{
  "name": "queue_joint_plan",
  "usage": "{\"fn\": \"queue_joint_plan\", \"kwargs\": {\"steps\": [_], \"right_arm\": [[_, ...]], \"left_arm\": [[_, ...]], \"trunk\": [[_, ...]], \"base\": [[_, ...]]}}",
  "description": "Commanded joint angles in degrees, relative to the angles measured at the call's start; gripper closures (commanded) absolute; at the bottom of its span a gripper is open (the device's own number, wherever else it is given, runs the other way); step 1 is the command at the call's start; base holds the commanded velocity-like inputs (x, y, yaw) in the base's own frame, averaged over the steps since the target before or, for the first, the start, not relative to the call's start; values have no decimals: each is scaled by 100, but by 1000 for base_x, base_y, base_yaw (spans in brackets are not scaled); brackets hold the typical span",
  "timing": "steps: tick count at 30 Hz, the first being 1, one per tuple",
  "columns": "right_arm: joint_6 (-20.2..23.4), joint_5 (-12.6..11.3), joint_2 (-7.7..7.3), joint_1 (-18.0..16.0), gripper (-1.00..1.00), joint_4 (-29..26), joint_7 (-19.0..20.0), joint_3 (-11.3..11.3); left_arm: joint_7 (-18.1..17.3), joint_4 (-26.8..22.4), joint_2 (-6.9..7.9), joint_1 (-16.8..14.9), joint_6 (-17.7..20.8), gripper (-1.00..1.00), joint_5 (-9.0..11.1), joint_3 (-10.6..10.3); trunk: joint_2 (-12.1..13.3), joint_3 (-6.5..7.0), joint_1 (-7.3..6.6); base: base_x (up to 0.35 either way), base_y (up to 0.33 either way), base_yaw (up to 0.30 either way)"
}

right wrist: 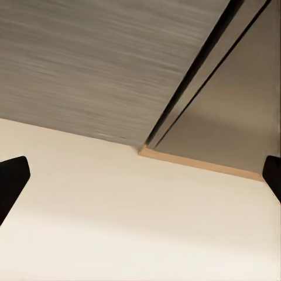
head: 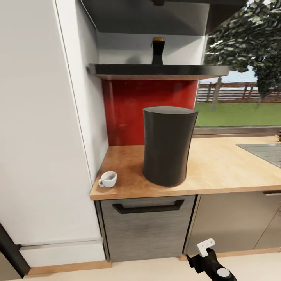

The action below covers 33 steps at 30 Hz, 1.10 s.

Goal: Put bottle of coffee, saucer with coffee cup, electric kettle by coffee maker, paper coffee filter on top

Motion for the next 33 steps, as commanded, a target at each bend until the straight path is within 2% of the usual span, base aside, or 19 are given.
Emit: {"fn": "queue_joint_plan", "kwargs": {"steps": [1, 33], "right_arm": [[23, 58, -4, -2, -100, -9, 16, 9], [-3, 58, -3, -2, -100, 11, 13, 27]], "left_arm": [[-22, -17, -9, 2, 47, -100, 45, 31], [-22, -8, -16, 2, 43, -100, 46, 31]], "trunk": [[-3, -6, 0], [-3, -6, 0]], "base": [[0, -307, -3], [0, -309, 26]]}}
